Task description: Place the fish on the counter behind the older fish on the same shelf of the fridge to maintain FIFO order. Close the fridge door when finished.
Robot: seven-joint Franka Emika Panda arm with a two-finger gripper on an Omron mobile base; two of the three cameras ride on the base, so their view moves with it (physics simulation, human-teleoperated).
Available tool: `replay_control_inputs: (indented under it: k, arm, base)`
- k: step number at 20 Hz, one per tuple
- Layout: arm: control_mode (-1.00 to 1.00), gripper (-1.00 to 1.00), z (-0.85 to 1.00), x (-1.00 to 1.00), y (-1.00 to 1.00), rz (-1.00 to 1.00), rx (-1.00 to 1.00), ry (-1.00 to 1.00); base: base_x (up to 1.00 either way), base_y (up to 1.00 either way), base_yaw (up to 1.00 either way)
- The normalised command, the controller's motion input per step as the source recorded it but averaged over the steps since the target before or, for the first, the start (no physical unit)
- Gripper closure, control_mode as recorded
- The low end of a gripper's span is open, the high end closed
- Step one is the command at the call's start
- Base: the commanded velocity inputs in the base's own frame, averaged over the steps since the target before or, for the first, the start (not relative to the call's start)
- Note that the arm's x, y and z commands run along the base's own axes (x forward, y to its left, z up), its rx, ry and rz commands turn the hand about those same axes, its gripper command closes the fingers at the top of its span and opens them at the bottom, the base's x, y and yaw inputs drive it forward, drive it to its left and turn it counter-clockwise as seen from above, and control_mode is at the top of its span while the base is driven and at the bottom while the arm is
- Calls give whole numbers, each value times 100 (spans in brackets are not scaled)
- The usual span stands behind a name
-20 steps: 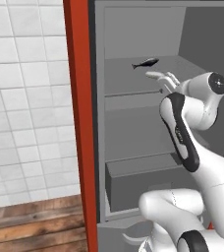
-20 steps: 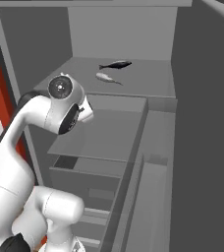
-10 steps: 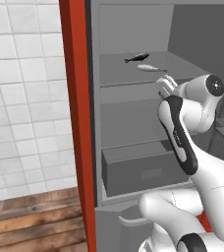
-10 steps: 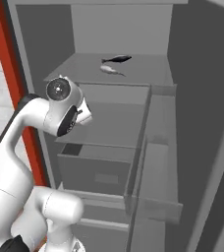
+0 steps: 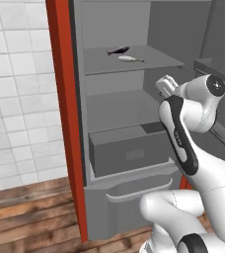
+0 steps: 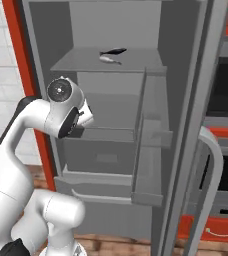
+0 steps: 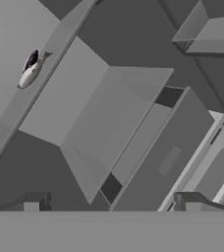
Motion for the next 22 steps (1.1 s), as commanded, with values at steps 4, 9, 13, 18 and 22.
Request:
replay_control_inputs:
  k: [4,9,13,18,22]
  arm:
    - [100,-100,0,0,0,0,0,0]
    - [100,-100,0,0,0,0,0,0]
    - [100,-100,0,0,0,0,0,0]
    - [100,-100,0,0,0,0,0,0]
    - [100,-100,0,0,0,0,0,0]
  base:
    - [-66,0,-10]
    - [-48,0,1]
    - [-79,0,11]
    - [-52,38,-1]
    - [-9,84,-11]
